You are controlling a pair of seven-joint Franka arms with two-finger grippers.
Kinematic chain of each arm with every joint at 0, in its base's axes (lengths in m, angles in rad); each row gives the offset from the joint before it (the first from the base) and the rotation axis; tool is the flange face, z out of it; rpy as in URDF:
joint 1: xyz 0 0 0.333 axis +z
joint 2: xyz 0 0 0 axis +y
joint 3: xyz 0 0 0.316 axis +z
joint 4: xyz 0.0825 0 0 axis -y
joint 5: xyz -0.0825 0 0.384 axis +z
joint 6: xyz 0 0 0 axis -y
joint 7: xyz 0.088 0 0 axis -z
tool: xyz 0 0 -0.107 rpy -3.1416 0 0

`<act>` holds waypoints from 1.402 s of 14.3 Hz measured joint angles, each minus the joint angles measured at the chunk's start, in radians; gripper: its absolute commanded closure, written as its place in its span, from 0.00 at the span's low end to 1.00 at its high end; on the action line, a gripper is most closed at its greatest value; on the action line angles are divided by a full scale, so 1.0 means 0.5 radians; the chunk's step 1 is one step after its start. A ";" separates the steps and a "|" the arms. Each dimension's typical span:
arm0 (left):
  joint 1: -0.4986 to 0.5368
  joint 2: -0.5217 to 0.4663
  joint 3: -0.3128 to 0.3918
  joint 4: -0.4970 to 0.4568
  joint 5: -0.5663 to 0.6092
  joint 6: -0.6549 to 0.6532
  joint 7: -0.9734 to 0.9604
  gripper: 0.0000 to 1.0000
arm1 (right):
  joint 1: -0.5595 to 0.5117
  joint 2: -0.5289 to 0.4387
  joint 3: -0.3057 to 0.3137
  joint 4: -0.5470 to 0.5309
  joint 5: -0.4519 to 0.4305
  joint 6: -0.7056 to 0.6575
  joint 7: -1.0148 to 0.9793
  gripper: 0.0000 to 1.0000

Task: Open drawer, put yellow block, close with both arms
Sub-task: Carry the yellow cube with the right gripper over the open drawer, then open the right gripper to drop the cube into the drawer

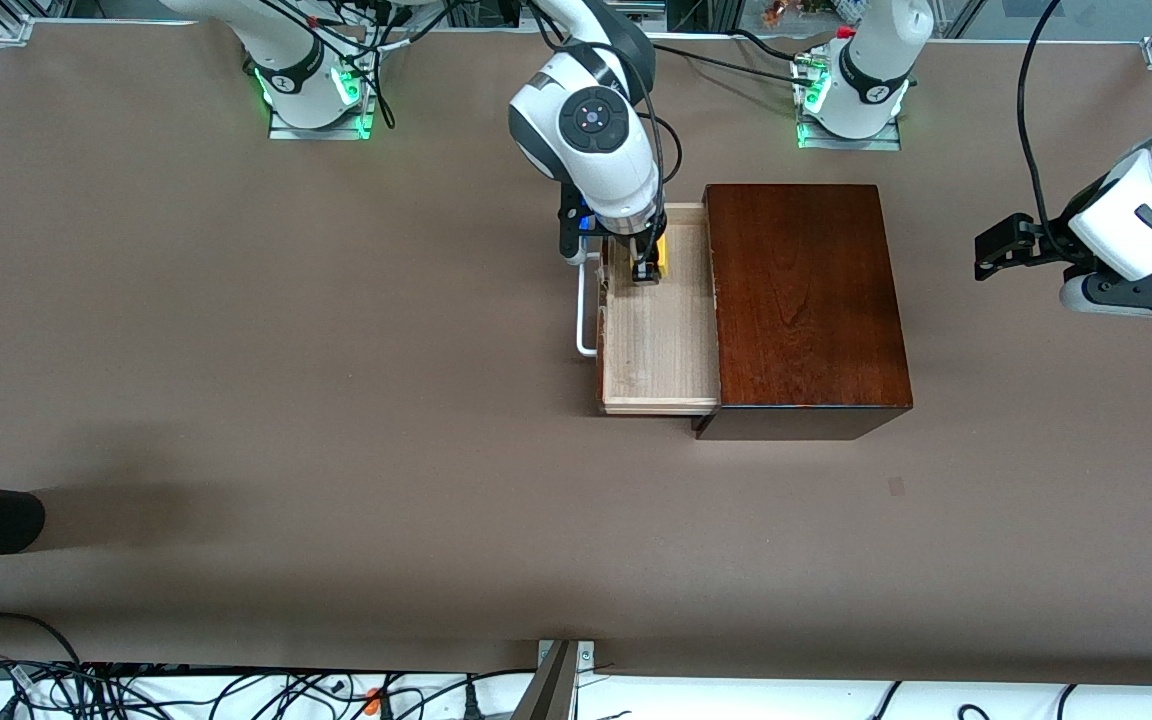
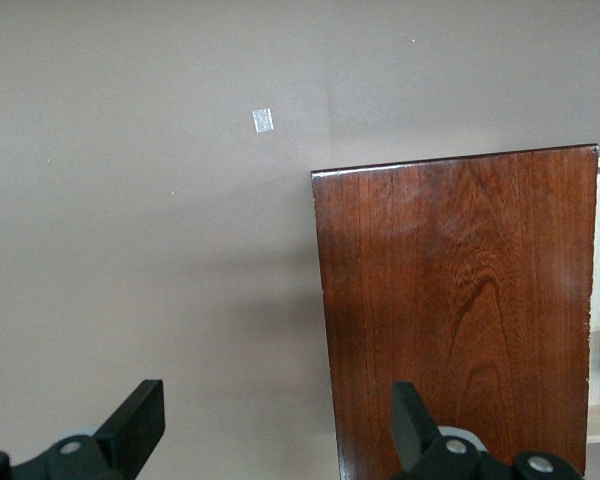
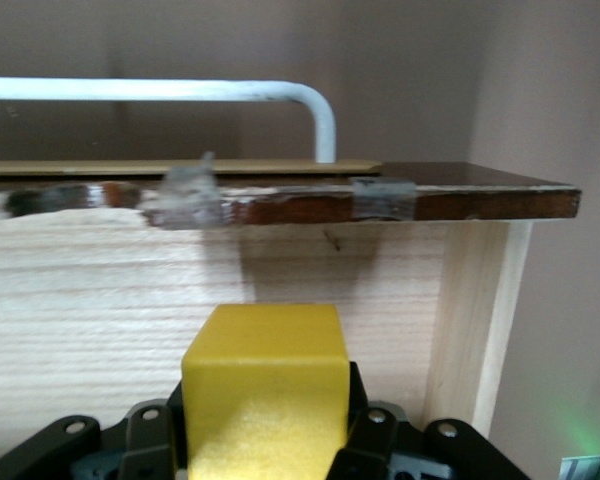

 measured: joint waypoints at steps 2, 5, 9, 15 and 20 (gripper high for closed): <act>0.000 0.000 0.000 0.000 0.000 0.000 0.000 0.00 | 0.023 0.033 0.000 0.000 0.000 0.000 0.027 0.67; -0.005 0.000 -0.003 -0.001 0.000 0.000 0.000 0.00 | 0.050 0.066 -0.001 0.001 0.000 0.000 0.046 0.13; -0.008 0.001 -0.006 -0.001 0.000 0.000 0.000 0.00 | 0.049 0.066 -0.052 0.022 0.000 -0.003 0.086 0.00; -0.026 0.022 -0.018 -0.005 0.000 0.000 0.000 0.00 | 0.042 -0.073 -0.224 0.257 0.000 -0.376 0.076 0.00; -0.051 0.026 -0.031 -0.006 0.000 0.000 0.000 0.00 | -0.004 -0.245 -0.497 0.356 -0.001 -0.783 -0.525 0.00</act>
